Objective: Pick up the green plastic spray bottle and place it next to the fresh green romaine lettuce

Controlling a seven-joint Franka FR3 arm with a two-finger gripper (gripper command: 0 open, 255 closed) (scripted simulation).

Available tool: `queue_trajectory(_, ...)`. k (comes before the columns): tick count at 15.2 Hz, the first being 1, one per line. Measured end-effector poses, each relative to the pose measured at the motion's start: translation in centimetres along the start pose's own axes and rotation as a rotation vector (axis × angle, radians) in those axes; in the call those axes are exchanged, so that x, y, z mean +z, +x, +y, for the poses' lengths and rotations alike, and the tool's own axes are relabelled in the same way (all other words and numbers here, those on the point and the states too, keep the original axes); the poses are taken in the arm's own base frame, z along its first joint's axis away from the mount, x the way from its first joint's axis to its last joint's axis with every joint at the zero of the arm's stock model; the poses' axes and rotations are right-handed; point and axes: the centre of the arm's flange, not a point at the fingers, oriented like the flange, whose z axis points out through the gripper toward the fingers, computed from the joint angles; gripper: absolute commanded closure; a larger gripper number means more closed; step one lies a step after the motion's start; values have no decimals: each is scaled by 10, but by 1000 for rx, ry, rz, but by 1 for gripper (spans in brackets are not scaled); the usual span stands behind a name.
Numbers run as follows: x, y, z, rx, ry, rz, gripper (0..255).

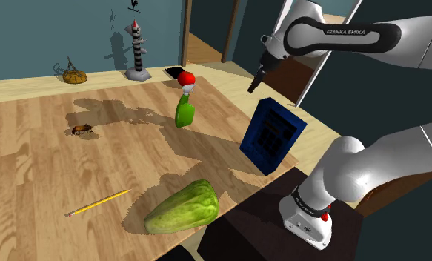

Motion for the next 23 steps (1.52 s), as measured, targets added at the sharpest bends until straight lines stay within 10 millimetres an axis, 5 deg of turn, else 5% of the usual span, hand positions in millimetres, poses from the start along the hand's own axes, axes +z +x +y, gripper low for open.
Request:
queue_trajectory(7,70,45,42,-286,112,72,0)
queue_trajectory(13,132,98,59,-530,205,130,0)
queue_trajectory(23,220,196,47,-931,358,235,0)
